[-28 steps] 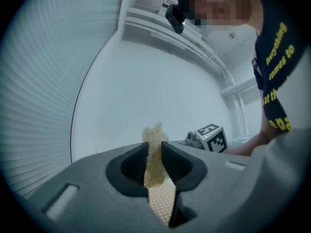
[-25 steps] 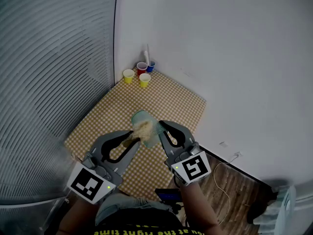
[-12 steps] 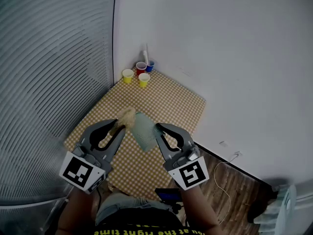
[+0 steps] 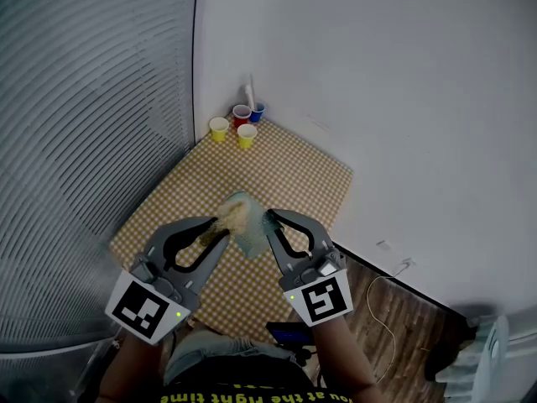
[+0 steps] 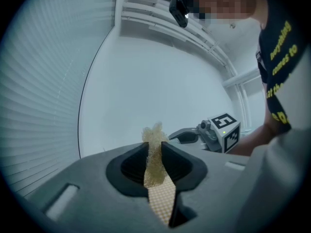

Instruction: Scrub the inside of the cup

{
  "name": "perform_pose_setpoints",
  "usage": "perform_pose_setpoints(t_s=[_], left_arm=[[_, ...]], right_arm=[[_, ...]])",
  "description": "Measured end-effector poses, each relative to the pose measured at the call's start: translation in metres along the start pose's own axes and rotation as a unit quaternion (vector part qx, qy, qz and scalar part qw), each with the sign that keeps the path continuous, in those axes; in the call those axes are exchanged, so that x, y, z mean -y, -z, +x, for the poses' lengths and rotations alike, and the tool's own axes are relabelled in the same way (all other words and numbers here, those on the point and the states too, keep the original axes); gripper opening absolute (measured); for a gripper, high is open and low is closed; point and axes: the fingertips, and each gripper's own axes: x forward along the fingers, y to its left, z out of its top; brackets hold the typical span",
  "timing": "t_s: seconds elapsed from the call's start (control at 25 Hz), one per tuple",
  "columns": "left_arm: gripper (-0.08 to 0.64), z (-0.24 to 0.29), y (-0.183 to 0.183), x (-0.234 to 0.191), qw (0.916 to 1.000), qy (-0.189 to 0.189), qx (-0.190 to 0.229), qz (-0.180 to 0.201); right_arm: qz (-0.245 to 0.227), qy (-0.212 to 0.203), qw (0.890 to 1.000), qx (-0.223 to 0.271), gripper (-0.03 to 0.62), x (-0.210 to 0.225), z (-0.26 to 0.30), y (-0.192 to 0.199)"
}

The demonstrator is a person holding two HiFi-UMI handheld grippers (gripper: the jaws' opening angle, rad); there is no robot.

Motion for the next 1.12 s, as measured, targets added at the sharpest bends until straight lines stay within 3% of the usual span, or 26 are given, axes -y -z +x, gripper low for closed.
perform_pose_setpoints(t_s=[0.28,0.84,1.12], left_arm=[[0.086,0.0,-0.008,0.023,0.9991,0.036,-0.009,0.019],[0.086,-0.003,0.007,-0.023,0.9989,-0.019,-0.037,0.02],[0.086,-0.003,0.005,-0.023,0.9984,-0.016,-0.043,0.034]], right_arm=[[-0.014,0.007,1.0,-0.01,0.025,0.002,0.004,0.001],[-0.046,-0.001,0.999,-0.007,0.025,-0.015,0.001,-0.011],[-0.077,0.007,0.997,0.013,0.025,-0.018,0.002,-0.023]])
